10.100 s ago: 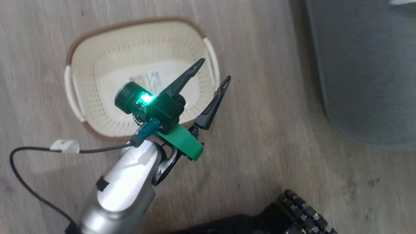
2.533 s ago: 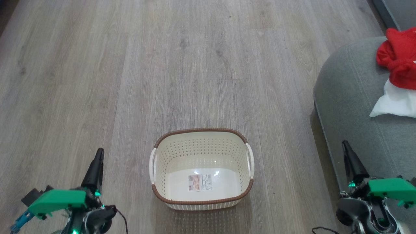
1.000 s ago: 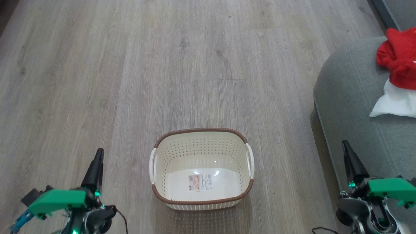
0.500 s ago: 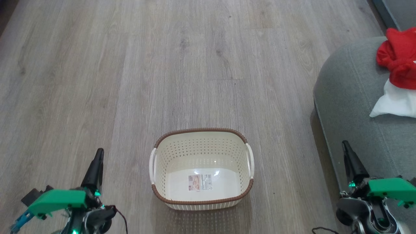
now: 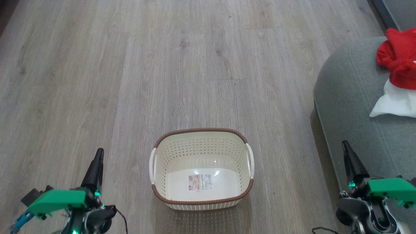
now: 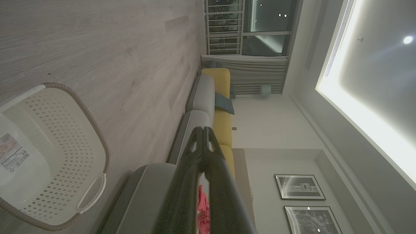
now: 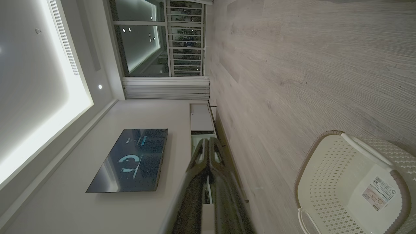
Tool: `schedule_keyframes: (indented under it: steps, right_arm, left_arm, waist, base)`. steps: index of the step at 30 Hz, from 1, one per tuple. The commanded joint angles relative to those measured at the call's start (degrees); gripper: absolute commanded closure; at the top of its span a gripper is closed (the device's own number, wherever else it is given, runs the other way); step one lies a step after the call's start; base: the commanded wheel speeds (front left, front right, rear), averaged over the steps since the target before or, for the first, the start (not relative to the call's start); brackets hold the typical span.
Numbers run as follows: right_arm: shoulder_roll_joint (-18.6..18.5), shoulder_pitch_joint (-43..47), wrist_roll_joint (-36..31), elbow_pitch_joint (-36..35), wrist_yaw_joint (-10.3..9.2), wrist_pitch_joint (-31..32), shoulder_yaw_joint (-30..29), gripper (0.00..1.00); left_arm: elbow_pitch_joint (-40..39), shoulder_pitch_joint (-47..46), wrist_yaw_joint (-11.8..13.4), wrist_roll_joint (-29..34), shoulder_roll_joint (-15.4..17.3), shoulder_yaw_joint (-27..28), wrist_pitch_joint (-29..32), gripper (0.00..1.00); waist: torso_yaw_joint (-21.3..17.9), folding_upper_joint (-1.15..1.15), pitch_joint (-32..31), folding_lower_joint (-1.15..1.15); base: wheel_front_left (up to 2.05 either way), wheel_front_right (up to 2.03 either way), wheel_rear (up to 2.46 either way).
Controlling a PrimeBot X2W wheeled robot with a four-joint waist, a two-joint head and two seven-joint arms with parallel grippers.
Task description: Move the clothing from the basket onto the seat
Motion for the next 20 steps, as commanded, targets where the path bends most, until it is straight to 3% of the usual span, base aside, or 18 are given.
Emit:
schedule_keyframes:
  steps: [1,20]
  right_arm:
    - [-0.22,-3.20,0.35,-2.21,-0.01,0.34,1.03,1.00]
    - [-0.22,-3.20,0.35,-2.21,-0.01,0.33,1.03,1.00]
  left_arm:
    - [-1.96,-2.84,-0.54,-0.37,0.66,2.02,0.42,1.00]
    - [-1.97,-2.84,-0.54,-0.38,0.66,2.01,0.42,1.00]
  waist:
    - [0.00,0.00,0.00,0.00]
    - [0.00,0.00,0.00,0.00]
  base:
    - [0.00,0.00,0.00]
    - [0.00,0.00,0.00]
